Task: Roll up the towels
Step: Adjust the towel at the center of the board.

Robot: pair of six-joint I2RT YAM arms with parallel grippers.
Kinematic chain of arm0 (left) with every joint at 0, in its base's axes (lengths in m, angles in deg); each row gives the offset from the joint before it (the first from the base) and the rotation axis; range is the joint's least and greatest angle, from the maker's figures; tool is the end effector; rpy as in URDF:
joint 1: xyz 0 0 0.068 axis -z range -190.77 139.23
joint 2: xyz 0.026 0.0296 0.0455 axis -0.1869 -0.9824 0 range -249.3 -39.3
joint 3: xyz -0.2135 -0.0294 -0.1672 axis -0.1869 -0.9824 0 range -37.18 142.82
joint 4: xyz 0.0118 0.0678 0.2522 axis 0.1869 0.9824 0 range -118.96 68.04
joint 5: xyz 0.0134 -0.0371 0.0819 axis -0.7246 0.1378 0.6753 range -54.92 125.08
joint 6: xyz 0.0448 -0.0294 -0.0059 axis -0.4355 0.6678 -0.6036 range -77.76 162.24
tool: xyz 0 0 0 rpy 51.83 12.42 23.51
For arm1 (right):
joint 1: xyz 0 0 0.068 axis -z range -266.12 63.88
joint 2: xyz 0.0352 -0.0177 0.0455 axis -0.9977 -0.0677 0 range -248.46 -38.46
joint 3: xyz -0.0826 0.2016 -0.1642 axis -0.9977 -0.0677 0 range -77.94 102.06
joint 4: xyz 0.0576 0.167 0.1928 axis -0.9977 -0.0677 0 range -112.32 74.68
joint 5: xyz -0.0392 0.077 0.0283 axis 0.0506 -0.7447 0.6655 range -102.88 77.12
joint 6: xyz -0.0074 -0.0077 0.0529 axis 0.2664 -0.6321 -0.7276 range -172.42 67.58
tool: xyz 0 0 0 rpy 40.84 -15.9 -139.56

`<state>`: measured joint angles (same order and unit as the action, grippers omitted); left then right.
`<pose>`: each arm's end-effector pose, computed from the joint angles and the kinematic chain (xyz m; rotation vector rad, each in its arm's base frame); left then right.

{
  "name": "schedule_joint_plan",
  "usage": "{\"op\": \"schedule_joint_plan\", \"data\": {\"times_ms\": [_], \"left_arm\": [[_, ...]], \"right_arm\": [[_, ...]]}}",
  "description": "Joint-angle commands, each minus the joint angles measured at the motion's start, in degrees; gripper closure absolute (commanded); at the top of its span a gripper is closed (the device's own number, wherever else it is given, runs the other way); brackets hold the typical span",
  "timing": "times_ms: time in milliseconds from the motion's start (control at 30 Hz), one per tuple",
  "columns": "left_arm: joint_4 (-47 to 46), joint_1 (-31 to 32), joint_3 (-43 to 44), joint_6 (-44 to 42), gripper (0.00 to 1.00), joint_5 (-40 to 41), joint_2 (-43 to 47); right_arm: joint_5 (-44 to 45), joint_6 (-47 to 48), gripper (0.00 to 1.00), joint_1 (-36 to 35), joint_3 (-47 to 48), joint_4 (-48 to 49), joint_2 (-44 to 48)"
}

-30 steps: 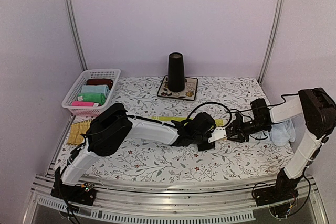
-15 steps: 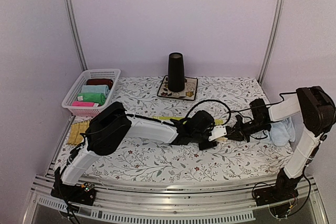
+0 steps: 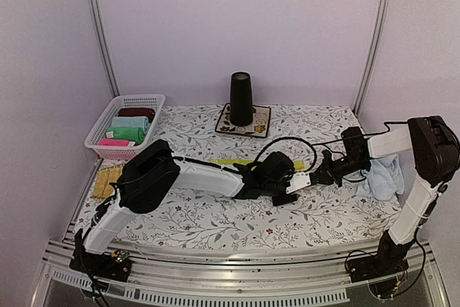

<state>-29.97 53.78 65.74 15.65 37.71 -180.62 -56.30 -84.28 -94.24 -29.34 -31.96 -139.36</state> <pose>0.2345 -0.4890 0.1068 1.5821 1.5866 -0.3117 0.2966 0.0671 0.1224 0.3741 2.7897 1.2284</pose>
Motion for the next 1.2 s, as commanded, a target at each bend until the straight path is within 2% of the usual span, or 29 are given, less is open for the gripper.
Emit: {"op": "schedule_joint_plan", "data": {"times_ms": [0,233,500,767,867,1000,1167], "left_arm": [[2.71,0.92,-0.37,-1.02,0.48,3.61,-2.76],[0.14,1.16,0.14,-1.91,0.51,11.68,-3.67],[-0.78,1.85,-0.08,-2.93,0.53,13.35,-4.23],[-1.25,2.67,1.11,-3.46,0.67,14.23,-4.81],[-1.35,2.92,1.16,-3.56,0.79,14.24,-4.84],[-1.35,3.07,1.21,-3.57,0.84,14.11,-4.77],[-1.36,3.17,1.51,-3.56,0.93,13.72,-4.67]], "right_arm": [[-2.09,1.0,0.96,0.03,2.07,-1.58,0.9],[-5.24,0.66,0.96,-0.1,1.83,-2.59,2.37],[-6.29,0.39,0.96,-0.95,2.09,-3.87,3.79],[-6.31,0.05,0.96,-2.15,1.33,-3.67,3.7],[-5.66,0.07,0.96,-2.16,1.37,-4.02,3.62],[-4.94,0.35,0.95,-2.1,1.49,-4.5,3.54],[-4.18,0.57,0.88,-2.16,1.12,-4.78,3.61]]}}
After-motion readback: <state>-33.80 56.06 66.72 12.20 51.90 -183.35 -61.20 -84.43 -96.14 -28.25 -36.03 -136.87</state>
